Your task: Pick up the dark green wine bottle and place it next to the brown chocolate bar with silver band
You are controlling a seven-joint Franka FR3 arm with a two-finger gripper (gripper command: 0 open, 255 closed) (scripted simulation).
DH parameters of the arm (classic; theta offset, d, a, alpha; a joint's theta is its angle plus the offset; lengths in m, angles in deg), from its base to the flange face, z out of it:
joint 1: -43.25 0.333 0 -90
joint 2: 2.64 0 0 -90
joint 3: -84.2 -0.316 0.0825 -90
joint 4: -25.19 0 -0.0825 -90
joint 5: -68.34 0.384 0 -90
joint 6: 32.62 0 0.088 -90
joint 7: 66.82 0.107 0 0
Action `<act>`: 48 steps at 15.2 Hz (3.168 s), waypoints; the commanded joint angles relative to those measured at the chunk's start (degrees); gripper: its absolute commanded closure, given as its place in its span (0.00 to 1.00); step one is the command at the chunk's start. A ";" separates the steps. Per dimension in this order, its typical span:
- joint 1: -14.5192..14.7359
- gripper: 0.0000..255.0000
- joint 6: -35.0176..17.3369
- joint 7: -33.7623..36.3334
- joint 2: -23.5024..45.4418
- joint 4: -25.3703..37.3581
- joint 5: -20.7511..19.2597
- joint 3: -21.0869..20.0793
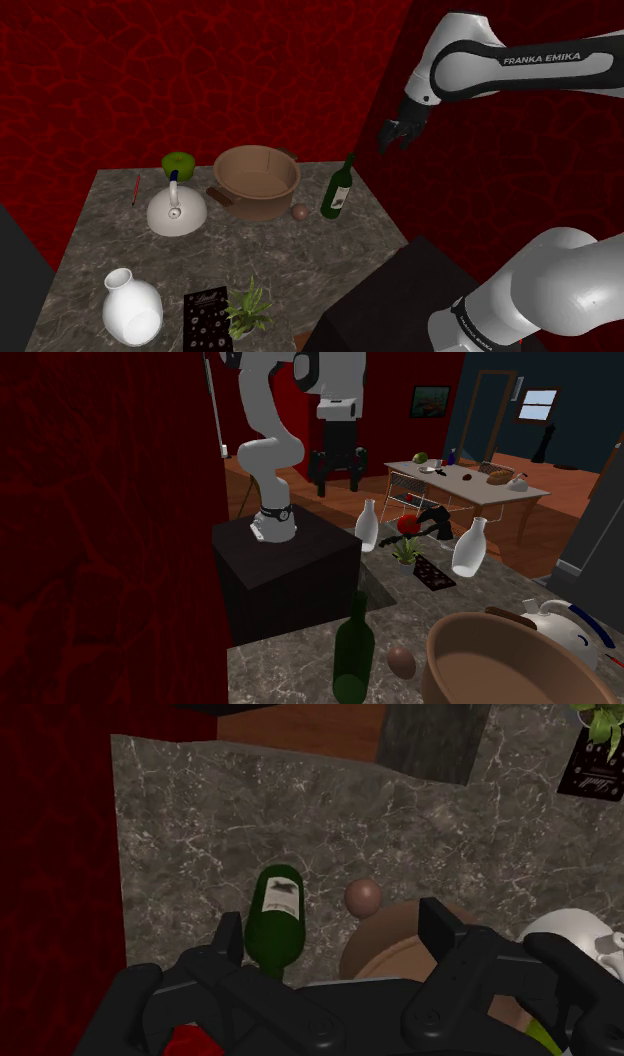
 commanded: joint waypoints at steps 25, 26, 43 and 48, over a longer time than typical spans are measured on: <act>-3.11 0.00 -25.13 -9.65 42.77 19.30 9.26 4.36; -3.12 0.00 -25.13 -9.65 42.77 19.31 9.26 4.36; -3.07 1.00 -24.47 -9.53 42.24 19.45 9.10 4.43; -2.86 1.00 -21.12 -8.99 39.74 20.34 8.34 4.72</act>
